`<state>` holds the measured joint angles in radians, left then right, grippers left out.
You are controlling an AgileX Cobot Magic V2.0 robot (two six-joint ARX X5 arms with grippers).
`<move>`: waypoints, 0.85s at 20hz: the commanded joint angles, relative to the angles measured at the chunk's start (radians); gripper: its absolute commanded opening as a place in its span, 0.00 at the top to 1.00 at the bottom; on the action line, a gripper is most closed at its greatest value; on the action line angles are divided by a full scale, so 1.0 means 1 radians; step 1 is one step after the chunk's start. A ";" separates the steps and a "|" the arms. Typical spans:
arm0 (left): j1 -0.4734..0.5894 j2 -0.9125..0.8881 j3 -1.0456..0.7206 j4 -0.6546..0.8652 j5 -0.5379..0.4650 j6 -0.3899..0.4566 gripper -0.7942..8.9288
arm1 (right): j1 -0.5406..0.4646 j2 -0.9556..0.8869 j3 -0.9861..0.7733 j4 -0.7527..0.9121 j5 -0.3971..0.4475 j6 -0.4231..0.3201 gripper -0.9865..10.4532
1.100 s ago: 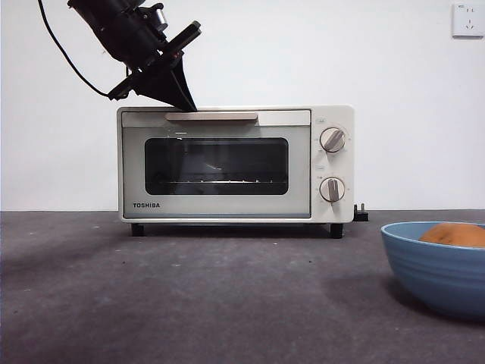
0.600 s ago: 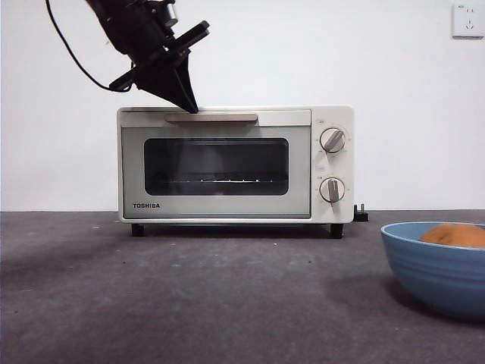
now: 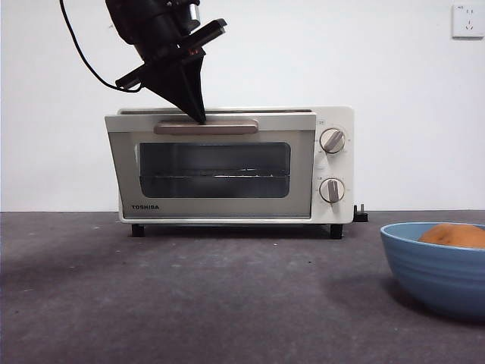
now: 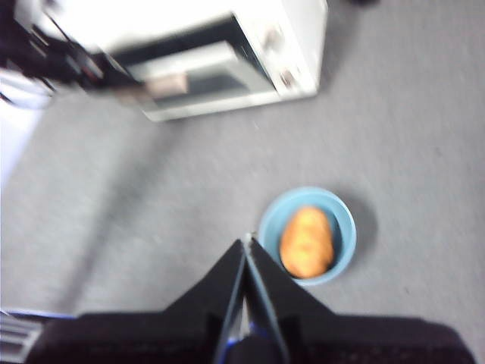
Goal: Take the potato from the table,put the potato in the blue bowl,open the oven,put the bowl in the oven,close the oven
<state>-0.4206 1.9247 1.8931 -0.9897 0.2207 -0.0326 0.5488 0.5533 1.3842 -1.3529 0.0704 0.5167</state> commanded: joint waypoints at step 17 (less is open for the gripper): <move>-0.077 0.039 -0.026 -0.145 -0.147 0.025 0.92 | 0.001 -0.015 0.091 -0.025 -0.071 0.003 0.92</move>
<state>-0.4961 1.9369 1.8820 -1.1568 0.0883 -0.0078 0.5495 0.5442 1.4715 -1.3529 0.0013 0.5167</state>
